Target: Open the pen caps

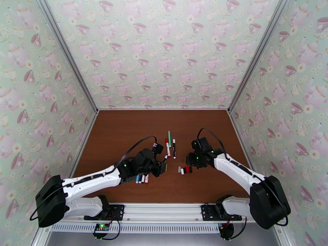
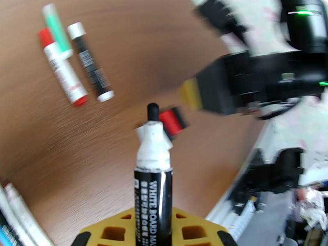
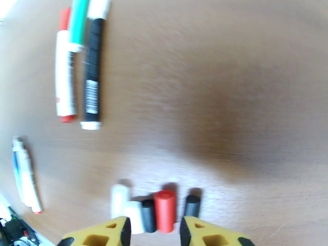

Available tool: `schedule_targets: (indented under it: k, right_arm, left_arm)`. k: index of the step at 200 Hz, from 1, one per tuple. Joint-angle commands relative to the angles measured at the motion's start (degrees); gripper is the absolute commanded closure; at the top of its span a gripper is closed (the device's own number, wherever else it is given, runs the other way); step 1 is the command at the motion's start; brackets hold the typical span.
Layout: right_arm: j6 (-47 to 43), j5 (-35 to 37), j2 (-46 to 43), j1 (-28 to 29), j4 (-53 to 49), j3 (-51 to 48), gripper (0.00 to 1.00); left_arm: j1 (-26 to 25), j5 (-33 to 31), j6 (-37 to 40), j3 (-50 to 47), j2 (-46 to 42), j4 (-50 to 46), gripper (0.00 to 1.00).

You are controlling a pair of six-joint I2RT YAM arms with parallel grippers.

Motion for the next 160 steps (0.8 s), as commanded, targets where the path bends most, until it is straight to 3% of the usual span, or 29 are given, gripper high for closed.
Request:
schedule_targets:
  k: [1, 65, 109, 160]
  right_arm:
    - [0.92, -5.52, -3.87, 0.37, 3.92, -0.97, 0.54]
    - [2.74, -15.68, -11.48, 0.37, 9.1, -3.09, 0.32]
    - [3.19, -15.53, -13.76, 0.38, 7.57, -3.32, 0.13]
    - [3.08, -14.37, -16.34, 0.38, 5.64, -4.75, 0.09]
  left_arm:
    - [-2.1, -14.47, -4.46, 3.44, 2.24, -10.21, 1.0]
    - [-4.26, -23.27, -11.96, 9.28, 11.54, -20.61, 1.0]
    - [-6.28, -27.3, -13.99, 16.07, 20.41, -25.24, 1.0]
    - [-6.99, -28.49, -16.92, 19.74, 28.09, -28.85, 0.94]
